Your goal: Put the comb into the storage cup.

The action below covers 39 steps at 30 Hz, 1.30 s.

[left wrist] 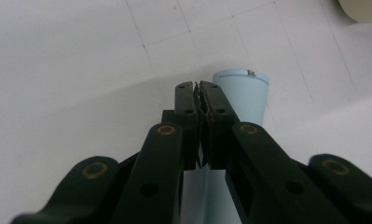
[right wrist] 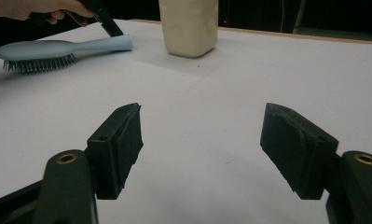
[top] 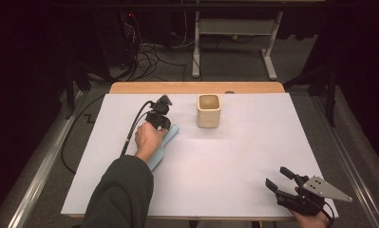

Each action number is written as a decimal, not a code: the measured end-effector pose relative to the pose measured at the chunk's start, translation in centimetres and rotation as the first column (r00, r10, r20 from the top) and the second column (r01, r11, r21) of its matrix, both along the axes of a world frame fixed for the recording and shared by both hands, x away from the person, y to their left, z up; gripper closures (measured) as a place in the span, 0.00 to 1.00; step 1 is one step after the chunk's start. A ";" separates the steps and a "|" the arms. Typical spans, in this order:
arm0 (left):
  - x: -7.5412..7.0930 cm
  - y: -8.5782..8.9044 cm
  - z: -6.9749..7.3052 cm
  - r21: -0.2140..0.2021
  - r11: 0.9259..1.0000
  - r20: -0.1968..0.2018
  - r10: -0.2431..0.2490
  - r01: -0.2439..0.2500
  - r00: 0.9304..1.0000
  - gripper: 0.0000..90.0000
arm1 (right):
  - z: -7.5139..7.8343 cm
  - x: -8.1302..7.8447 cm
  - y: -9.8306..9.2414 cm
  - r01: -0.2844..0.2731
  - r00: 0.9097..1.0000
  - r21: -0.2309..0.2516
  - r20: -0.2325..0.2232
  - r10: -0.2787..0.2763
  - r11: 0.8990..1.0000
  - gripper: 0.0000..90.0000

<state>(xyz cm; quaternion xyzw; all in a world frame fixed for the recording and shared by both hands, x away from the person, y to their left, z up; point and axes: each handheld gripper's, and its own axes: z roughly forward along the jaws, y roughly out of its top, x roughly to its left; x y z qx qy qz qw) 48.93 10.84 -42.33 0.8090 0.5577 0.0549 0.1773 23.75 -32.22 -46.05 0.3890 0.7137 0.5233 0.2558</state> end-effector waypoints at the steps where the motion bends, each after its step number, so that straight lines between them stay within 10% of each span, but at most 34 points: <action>1: 0.0 0.0 0.0 -0.002 1.000 -0.001 0.000 0.000 1.000 0.96 | 0.0 0.0 0.0 -0.002 1.000 -0.001 0.001 0.002 1.000 0.33; 39: -2.4 -3.4 -0.2 -0.018 0.989 -0.026 -0.146 0.145 0.989 0.97 | -0.1 0.2 0.0 0.004 1.000 0.007 -0.021 -0.004 1.000 0.32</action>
